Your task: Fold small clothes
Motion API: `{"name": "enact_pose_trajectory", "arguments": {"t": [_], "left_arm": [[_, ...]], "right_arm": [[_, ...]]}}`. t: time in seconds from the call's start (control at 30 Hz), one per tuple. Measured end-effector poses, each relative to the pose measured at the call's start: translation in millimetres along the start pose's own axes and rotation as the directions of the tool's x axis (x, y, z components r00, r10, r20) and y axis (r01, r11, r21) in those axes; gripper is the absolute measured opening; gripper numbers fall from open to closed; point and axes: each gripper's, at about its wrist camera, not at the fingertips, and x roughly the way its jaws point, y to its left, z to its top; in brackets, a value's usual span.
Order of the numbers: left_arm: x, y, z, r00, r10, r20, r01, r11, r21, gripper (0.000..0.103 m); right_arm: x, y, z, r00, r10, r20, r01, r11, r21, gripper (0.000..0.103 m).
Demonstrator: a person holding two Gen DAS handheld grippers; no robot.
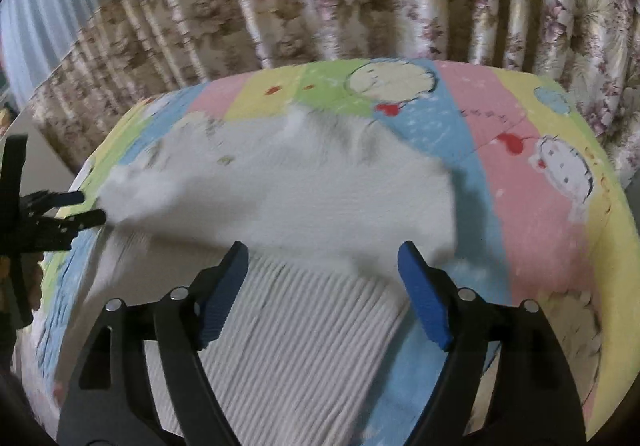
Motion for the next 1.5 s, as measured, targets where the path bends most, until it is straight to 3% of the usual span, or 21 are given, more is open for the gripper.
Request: {"name": "enact_pose_trajectory", "arguments": {"t": [0.2,0.37,0.5,0.6,0.67,0.73,0.77,0.83,0.87,0.97,1.2,1.4,1.5], "left_arm": [[-25,-21,-55,0.996,-0.075,-0.039,0.074,0.997,-0.022,0.093],[-48,-27,-105,0.988,-0.140,-0.071,0.132,0.986,-0.105,0.093],[-59,-30,-136,0.979,-0.180,-0.091,0.163,0.972,-0.168,0.093],[-68,-37,-157,0.981,-0.156,-0.113,0.138,0.979,-0.153,0.093],[-76,-42,-168,0.984,-0.138,-0.111,0.123,0.984,-0.131,0.093],[-76,-45,-176,0.984,-0.134,-0.120,0.120,0.986,-0.113,0.093],[-75,-46,-179,0.984,-0.125,-0.127,0.112,0.988,-0.107,0.093],[-74,-47,-183,0.984,-0.120,-0.134,0.107,0.989,-0.103,0.093],[-75,-47,-185,0.984,-0.122,-0.134,0.109,0.989,-0.103,0.093],[-78,-51,-188,0.985,-0.117,-0.125,0.107,0.990,-0.089,0.093],[-69,-53,-189,0.979,-0.166,-0.122,0.155,0.983,-0.094,0.092],[-70,-36,-186,0.963,-0.251,-0.094,0.230,0.954,-0.192,0.075],[-72,-28,-187,0.971,-0.214,-0.104,0.193,0.964,-0.185,0.046]], "right_arm": [[-24,33,-55,0.998,-0.014,-0.064,0.007,0.994,-0.105,0.079],[-53,37,-99,0.995,0.012,-0.099,-0.019,0.997,-0.069,0.079],[-65,32,-133,0.989,-0.012,-0.150,0.006,0.999,-0.037,0.075],[-76,31,-156,0.985,-0.016,-0.174,0.014,1.000,-0.012,0.068],[-78,30,-167,0.979,-0.026,-0.201,0.025,1.000,-0.005,0.042],[-78,28,-176,0.981,-0.008,-0.196,0.015,0.999,0.030,0.028],[-80,27,-177,0.982,0.004,-0.189,0.003,0.999,0.035,0.012],[-83,33,-175,0.985,-0.028,-0.173,0.027,1.000,-0.004,0.009],[-87,37,-174,0.985,-0.083,-0.154,0.076,0.996,-0.050,0.009],[-97,26,-175,0.978,-0.172,-0.123,0.167,0.985,-0.045,0.009],[-93,14,-177,0.979,-0.165,-0.122,0.162,0.986,-0.036,0.009],[-92,10,-179,0.981,-0.151,-0.121,0.149,0.988,-0.025,0.009],[-92,11,-181,0.981,-0.152,-0.122,0.149,0.988,-0.031,0.009]]}}
